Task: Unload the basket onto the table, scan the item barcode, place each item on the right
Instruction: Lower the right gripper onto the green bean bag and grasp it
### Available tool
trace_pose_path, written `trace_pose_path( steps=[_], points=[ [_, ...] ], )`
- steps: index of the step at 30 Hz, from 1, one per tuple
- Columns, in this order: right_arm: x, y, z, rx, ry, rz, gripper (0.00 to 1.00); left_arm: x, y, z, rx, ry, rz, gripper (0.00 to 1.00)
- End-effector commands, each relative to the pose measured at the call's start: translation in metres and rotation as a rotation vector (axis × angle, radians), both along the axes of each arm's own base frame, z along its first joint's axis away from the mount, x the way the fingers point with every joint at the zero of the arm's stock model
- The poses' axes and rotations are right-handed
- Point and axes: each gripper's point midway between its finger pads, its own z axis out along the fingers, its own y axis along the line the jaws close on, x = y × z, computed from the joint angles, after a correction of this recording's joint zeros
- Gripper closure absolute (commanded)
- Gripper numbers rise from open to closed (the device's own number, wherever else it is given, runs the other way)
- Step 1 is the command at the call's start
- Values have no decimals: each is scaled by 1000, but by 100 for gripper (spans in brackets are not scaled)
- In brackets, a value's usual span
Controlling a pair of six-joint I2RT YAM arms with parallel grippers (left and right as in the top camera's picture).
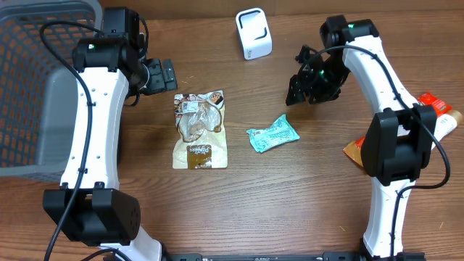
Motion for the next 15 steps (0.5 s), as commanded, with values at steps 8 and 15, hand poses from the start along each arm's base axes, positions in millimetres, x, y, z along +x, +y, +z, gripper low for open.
trace_pose_path(
  steps=[8,15],
  points=[
    [-28,13,-58,49,-2,190,24,0,-2,-3,1,9,-23,0],
    [-41,35,-83,25,-20,258,32,0,-2,-3,1,9,-23,0]
  ],
)
